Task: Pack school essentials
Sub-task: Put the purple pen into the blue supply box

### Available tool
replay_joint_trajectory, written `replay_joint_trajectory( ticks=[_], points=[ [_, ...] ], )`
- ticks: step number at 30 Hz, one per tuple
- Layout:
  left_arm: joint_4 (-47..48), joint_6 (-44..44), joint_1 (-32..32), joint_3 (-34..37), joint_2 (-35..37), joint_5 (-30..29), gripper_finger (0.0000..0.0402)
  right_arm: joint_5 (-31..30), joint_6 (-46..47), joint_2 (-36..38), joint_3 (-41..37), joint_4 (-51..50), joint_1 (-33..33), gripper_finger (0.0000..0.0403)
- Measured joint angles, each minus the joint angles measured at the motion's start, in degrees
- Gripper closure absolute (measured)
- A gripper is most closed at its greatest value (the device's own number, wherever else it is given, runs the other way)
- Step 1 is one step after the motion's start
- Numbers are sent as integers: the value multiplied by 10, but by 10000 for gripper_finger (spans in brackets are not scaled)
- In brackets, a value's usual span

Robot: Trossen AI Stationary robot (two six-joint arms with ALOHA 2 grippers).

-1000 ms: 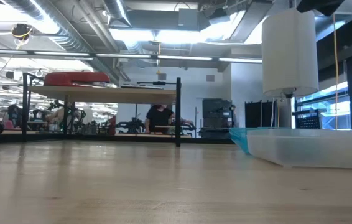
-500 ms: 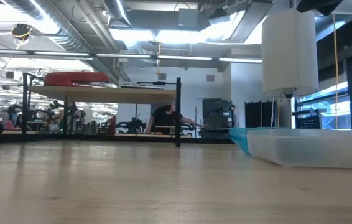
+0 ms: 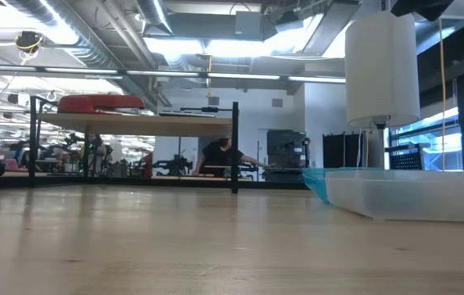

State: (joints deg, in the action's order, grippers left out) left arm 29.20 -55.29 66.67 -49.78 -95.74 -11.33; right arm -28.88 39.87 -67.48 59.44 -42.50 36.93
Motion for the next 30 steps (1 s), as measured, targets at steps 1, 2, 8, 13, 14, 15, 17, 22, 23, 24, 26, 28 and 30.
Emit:
replay_joint_trajectory(
  ticks=[1,2,8,13,14,15,17,22,23,24,26,28,30],
  points=[
    [3,0,0,0,0,0,3,0,2,0,0,0,0,260],
    [8,-1,0,0,0,0,3,0,2,0,0,0,0,260],
    [109,-31,0,-17,0,-15,3,0,3,0,0,0,0,260],
    [116,-29,1,-26,0,-40,3,0,3,0,0,0,0,260],
    [114,-29,2,-26,0,-40,3,0,3,0,0,0,0,260],
    [114,-29,3,-26,0,-40,3,0,3,0,0,0,0,260],
    [114,-29,5,-26,0,-46,3,0,3,0,0,0,0,260],
    [107,-31,10,-22,-7,-69,3,0,3,0,0,0,0,260],
    [108,-31,10,-21,-12,-69,3,0,3,0,0,0,0,260],
    [107,-32,10,-21,-15,-69,3,0,3,0,0,0,0,260],
    [106,-33,10,-22,-22,-66,3,0,2,0,0,0,0,260],
    [106,-33,10,-22,-25,-61,3,0,3,0,0,0,0,260],
    [106,-33,9,-22,-25,-60,3,0,3,0,0,0,0,260]
  ],
)
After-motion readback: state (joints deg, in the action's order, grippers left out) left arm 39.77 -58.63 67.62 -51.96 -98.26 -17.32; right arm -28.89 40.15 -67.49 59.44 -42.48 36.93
